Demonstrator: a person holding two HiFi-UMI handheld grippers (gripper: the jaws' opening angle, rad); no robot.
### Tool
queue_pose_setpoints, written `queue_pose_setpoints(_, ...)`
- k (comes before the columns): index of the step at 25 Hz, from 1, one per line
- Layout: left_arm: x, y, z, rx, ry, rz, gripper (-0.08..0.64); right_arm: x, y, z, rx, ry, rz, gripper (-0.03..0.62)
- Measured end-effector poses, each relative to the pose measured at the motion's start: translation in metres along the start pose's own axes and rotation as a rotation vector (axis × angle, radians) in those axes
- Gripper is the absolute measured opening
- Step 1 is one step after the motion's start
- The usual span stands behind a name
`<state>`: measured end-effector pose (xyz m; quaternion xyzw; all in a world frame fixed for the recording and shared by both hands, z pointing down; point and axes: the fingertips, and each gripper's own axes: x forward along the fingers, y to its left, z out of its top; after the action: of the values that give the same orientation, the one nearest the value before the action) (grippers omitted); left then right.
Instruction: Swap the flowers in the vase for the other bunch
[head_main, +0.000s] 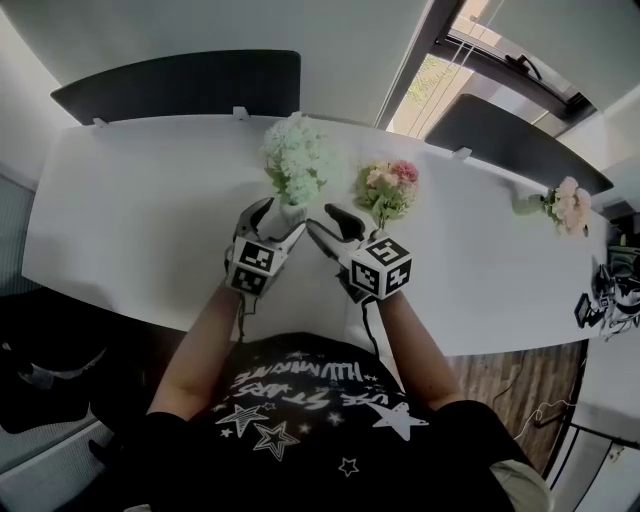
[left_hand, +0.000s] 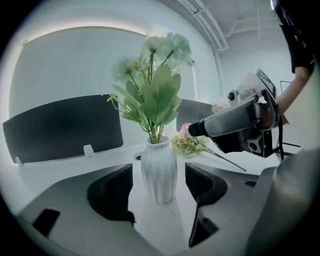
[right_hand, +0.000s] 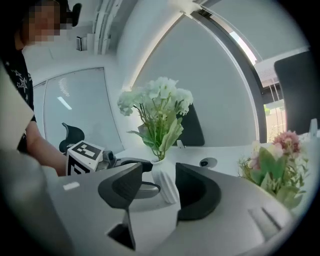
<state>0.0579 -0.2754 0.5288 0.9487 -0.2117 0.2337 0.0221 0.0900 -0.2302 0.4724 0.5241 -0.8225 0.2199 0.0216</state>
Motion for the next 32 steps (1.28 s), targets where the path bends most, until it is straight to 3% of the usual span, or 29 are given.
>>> queue_pose_setpoints(7,-0.036,-0.004,0.000,-0.125,-0.047,0.114,0.313,-0.028,0.002,-0.004,-0.001,-0.023,0.014,0.171)
queue_pose_setpoints(14,-0.074,-0.018,0.000,-0.265,-0.108,0.234,0.311,-0.047,0.008,-0.014,-0.030,0.008,0.097,0.007)
queue_pose_setpoints(18,-0.090,-0.037,0.004,-0.296,-0.123,0.255,0.307,-0.052,0.007,-0.019,-0.018,0.029,0.128,0.002)
queue_pose_setpoints(28,-0.107,-0.058,-0.004,-0.299,-0.113,0.264,0.061,-0.069,0.013,-0.019,0.005,0.003,0.132,0.002)
queue_pose_setpoints(32,-0.125,-0.069,-0.004,-0.333,-0.142,0.279,0.022,-0.079,0.022,-0.026,0.001,0.008,0.125,0.002)
